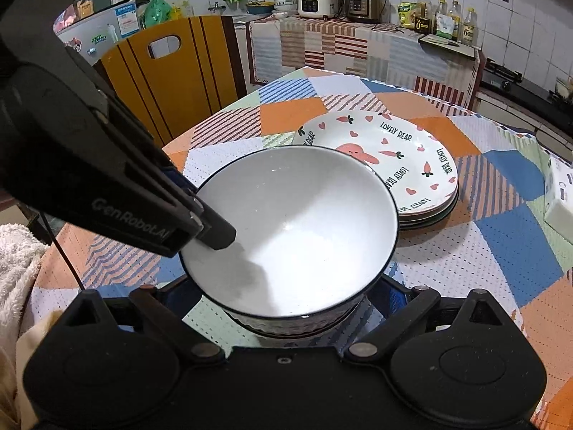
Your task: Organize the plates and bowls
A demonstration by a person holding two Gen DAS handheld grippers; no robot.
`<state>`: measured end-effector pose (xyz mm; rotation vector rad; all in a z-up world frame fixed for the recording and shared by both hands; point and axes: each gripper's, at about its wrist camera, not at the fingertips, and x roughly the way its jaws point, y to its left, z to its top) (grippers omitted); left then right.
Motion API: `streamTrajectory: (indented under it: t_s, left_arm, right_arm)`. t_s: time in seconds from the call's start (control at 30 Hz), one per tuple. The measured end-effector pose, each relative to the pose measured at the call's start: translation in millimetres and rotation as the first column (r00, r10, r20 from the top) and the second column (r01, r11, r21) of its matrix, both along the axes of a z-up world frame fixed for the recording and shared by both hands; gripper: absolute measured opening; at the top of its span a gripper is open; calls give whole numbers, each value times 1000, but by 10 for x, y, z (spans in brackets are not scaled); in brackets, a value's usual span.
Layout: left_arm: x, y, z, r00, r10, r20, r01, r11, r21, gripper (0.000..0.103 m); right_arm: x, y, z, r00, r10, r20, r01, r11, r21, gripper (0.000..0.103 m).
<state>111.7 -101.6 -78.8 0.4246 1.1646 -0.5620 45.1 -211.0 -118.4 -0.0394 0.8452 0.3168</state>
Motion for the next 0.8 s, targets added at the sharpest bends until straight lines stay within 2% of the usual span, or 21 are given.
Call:
streamTrajectory:
  t_s: [0.23,0.3,0.37,0.47,0.6,0.73,0.8]
  left_arm:
    - [-11,-45,-107,999,-36,35,35,999,38,21]
    - [-20,-35,-114,998,-37,41,36,999,32,26]
    - [-9,4,-104,999,-27,25,26,1000,4,31]
    - [35,128,-42,1000,16,-11,-16,997,-77,36]
    - [108,372,64,995,95,-22,-98,977,-190,56]
    - [216,572,19,981,183,-70,-195,948,-252,60]
    - [258,636,-69,972,204,-114,-228,936,-269,62]
  right_arm:
    - [8,15,7,1000,3,-11,-3,1000,-12,100]
    - [6,-1,5,1000,0,-12,0,1000,-4,100]
    - [-10,8,12,1000,5,-4,-5,1000,-17,100]
    - [-58,-3,53,1000,12,11,-11,1000,-28,100]
    - [-162,-180,132,1000,-8,28,7,999,51,100]
    - [-257,-358,88,999,-24,43,19,993,119,101]
    - [-271,-378,11,1000,5,29,-8,994,105,101]
